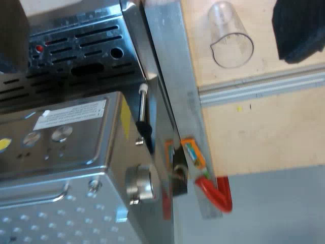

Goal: Grind coffee beans and then tamp

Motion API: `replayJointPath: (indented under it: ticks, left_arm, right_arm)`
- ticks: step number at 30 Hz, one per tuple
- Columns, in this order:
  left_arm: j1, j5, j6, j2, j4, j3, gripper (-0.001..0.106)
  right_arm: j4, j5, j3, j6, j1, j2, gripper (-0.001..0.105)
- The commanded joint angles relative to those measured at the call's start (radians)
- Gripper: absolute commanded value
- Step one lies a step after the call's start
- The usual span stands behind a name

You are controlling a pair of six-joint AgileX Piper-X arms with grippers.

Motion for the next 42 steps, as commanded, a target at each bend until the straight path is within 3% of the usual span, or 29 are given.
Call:
replayJointPath:
  ticks: [1, 8, 11, 20, 37, 42]
  left_arm:
    - [-0.001, -0.003, 0.025, -0.046, 0.006, -0.009, 0.105]
    - [-0.001, -0.003, 0.066, -0.132, 0.057, -0.009, 0.105]
    - [-0.001, -0.003, 0.082, -0.159, 0.079, -0.009, 0.105]
    - [-0.001, -0.008, 0.092, -0.267, 0.164, -0.009, 0.105]
    - [-0.001, -0.025, 0.095, -0.616, 0.164, -0.013, 0.105]
    - [-0.001, -0.025, 0.095, -0.660, 0.190, -0.018, 0.105]
  right_arm:
    - [0.039, -0.030, -0.011, -0.040, -0.069, -0.009, 0.070]
    - [0.106, 0.001, -0.011, -0.143, -0.135, -0.029, 0.070]
    - [0.106, 0.078, -0.011, -0.143, -0.155, -0.032, 0.070]
    - [0.116, 0.037, -0.011, -0.143, -0.163, -0.085, 0.070]
    - [0.135, -0.008, -0.004, -0.171, -0.163, -0.534, 0.070]
    - [0.135, -0.008, 0.036, -0.171, -0.163, -0.638, 0.070]
